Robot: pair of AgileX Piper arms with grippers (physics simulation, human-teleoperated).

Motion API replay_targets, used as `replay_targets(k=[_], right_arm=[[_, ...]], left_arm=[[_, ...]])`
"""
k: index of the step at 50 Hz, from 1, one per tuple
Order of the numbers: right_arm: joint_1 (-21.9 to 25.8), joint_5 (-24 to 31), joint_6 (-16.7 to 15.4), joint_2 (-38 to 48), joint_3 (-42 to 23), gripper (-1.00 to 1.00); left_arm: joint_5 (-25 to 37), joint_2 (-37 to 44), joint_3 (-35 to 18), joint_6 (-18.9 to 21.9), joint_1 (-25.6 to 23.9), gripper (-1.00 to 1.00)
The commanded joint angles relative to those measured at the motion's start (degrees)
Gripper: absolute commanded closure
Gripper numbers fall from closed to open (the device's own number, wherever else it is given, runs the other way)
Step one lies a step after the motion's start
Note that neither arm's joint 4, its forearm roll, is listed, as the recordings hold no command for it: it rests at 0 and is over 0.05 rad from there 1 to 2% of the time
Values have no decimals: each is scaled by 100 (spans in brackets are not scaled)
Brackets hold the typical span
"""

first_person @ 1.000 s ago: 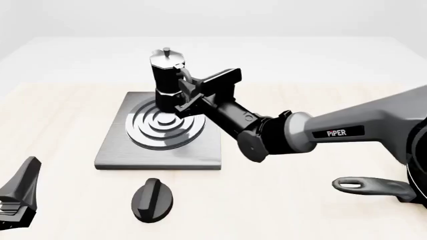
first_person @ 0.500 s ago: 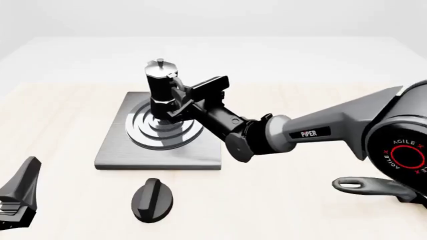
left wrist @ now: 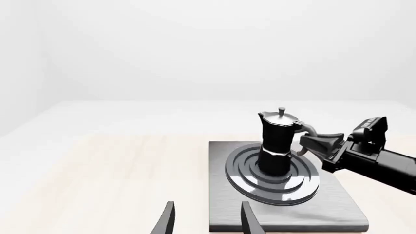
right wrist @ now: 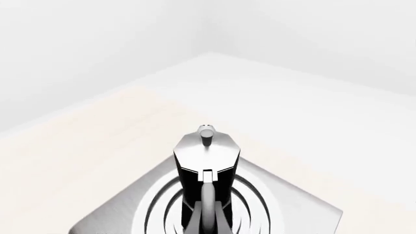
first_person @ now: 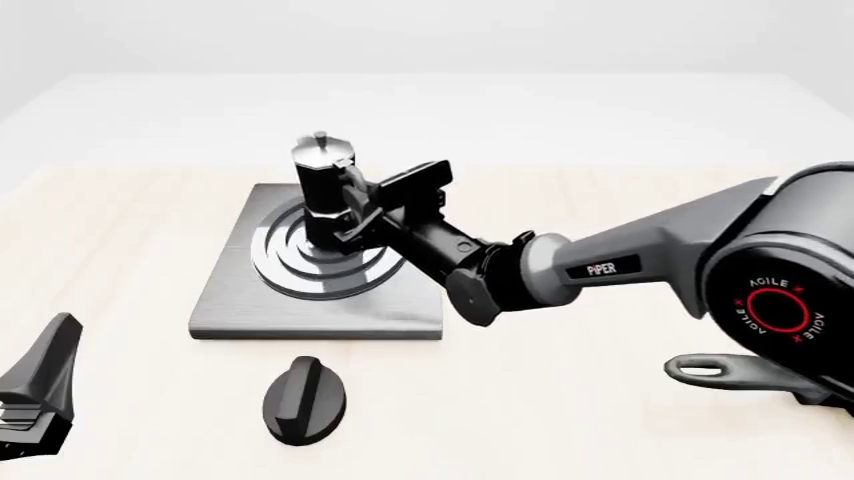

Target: Put the moka pot on the stove.

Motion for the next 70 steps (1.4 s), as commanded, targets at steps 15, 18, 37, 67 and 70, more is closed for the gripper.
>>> replay_targets(k=[15, 18, 37, 67, 70], right_arm=[[-68, 32, 27, 67, -95, 100], [-84, 38, 32, 79, -101, 100], [-127, 81, 117, 113, -115, -100], [-102, 93, 133, -71, 108, -100], [-109, 79, 130, -108, 156, -100]], left_arm=[[0, 0, 0, 0, 0, -100], [0, 0, 0, 0, 0, -100], [0, 0, 0, 0, 0, -100], [0, 0, 0, 0, 0, -100], [0, 0, 0, 0, 0, -100]])
